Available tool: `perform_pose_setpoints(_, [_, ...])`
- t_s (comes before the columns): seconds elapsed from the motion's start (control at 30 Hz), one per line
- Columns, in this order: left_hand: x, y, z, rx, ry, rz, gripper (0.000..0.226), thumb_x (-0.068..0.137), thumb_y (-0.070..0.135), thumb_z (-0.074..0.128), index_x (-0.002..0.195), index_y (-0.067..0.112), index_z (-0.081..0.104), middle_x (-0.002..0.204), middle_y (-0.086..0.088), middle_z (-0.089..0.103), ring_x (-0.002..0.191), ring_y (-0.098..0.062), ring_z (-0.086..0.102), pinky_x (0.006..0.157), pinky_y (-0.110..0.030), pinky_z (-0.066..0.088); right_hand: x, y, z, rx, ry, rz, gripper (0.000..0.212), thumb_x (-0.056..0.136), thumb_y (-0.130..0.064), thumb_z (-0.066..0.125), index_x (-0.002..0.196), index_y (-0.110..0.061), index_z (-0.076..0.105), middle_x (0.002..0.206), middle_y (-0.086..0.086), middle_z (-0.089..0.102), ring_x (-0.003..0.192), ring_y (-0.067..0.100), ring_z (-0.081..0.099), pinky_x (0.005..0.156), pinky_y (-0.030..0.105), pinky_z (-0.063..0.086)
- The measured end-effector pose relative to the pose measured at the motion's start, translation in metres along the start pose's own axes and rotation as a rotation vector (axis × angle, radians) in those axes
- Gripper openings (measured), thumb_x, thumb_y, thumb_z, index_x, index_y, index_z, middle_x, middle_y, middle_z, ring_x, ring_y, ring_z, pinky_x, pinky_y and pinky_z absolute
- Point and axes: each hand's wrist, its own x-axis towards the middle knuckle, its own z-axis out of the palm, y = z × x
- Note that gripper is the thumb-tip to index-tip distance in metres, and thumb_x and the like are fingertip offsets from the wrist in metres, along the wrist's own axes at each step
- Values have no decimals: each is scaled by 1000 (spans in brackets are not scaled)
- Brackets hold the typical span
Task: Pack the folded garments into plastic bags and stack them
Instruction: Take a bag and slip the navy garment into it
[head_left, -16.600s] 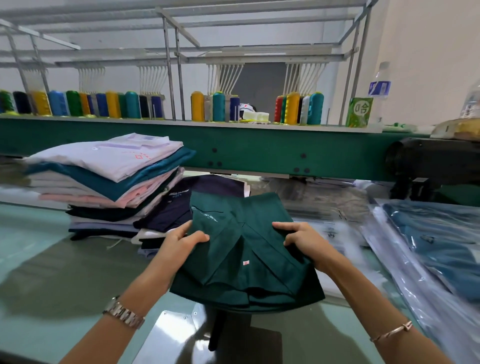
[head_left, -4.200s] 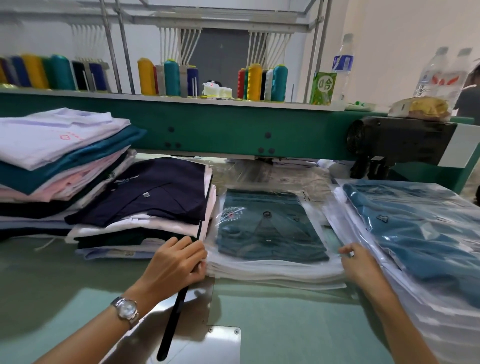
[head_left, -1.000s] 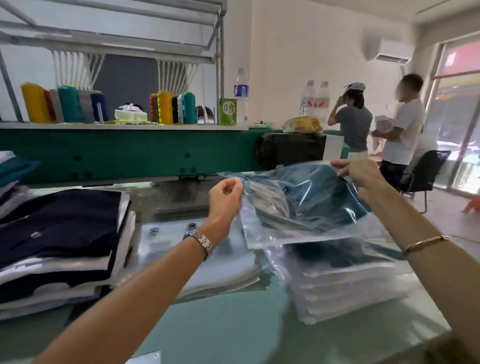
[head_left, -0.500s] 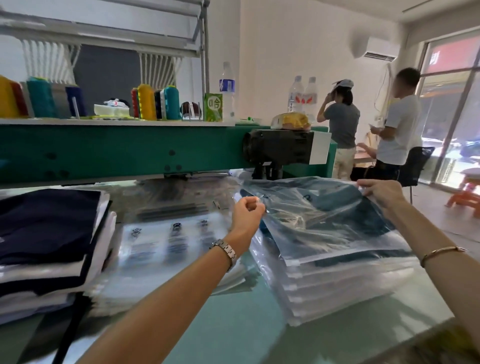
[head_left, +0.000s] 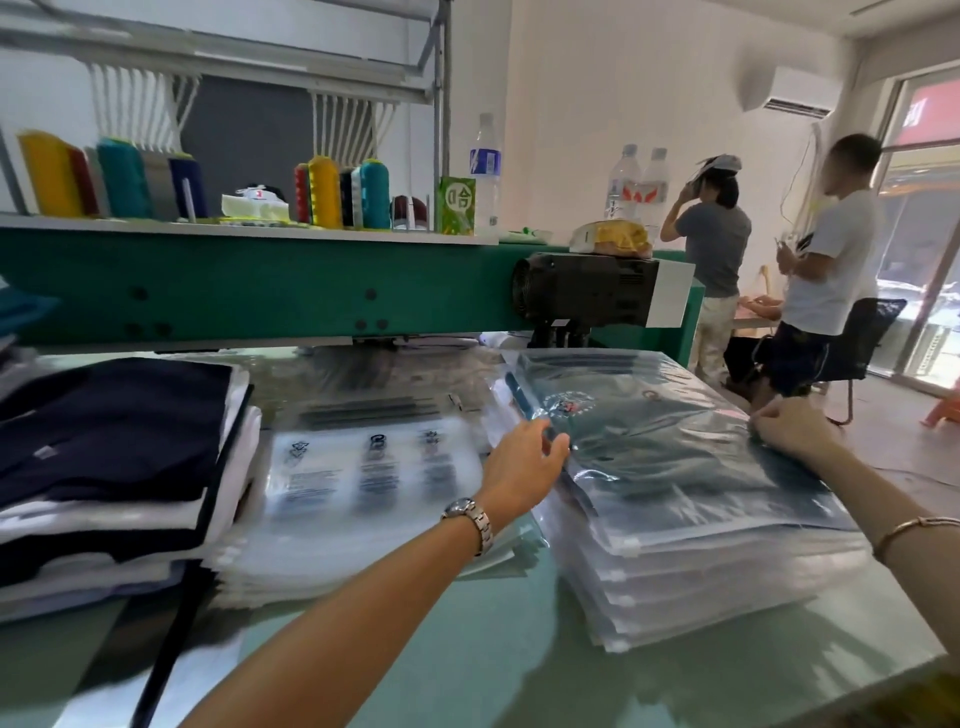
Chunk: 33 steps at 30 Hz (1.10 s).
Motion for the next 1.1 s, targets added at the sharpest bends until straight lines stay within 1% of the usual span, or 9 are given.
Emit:
perform_pose_setpoints(0.1, [-7,0,-7,38,-53,1,35,100,50,40,107,20,56,93,3,62,84,-15,59,75,-36,52,-4,-13,-4,-158,-15,-3,20,88,-11,54,93,-1,71,105,19,67,97,37,60,90,43,50])
perform_pose_setpoints(0.13, [-10,-1,-10,42,-22,-11,34,99,53,39,113,27,54,89,7,62,82,-11,59,70,-31,50,-8,-23,-6,-200,1,4,17,87,-12,55,90,-2,68,103,20,67,95,36,60,90,43,49])
perform_pose_setpoints(0.23, [-22,-8,-20,39,125,-36,47,98,53,41,132,23,53,85,13,61,74,-2,56,59,-14,34,-23,-64,-7,-315,87,-44,12,85,-18,56,80,-7,53,102,21,62,92,34,55,87,42,44])
perform_pose_setpoints(0.3, [-29,-21,-32,122,208,-7,38,98,44,46,126,21,57,92,11,64,78,-7,59,60,-13,35,-33,-96,0,-410,180,-97,19,84,-23,55,92,-6,53,107,22,60,100,37,53,89,45,40])
perform_pose_setpoints(0.37, [-39,-37,-46,312,302,62,32,95,34,50,122,19,58,104,8,66,87,-13,60,71,-21,39,-45,-131,9,-497,249,-145,39,86,-28,53,116,-3,51,114,22,59,108,39,53,91,46,39])
perform_pose_setpoints(0.47, [-56,-63,-64,520,359,129,42,88,25,56,129,14,56,107,-2,68,94,-24,62,80,-33,42,-70,-182,22,-562,236,-227,63,91,-32,46,144,-4,30,130,23,54,120,40,47,100,48,35])
perform_pose_setpoints(0.6, [-85,-103,-88,656,341,101,41,84,23,59,124,13,61,103,-1,67,90,-24,61,77,-37,46,-111,-237,46,-581,242,-409,66,93,-35,43,148,-4,22,130,20,56,121,38,48,103,48,31])
perform_pose_setpoints(0.87, [-139,-171,-145,1029,375,-2,22,71,9,71,92,14,69,84,-4,63,77,-28,59,67,-39,46,-175,-305,124,-515,-11,-656,26,87,-19,49,111,-10,54,113,13,65,109,34,57,90,39,37])
perform_pose_setpoints(1.1, [-163,-197,-156,1028,332,32,23,75,3,64,96,9,71,96,-7,69,89,-29,63,80,-39,51,-208,-310,220,-223,-415,-800,26,96,-13,41,103,0,63,115,21,63,109,36,58,82,36,46])
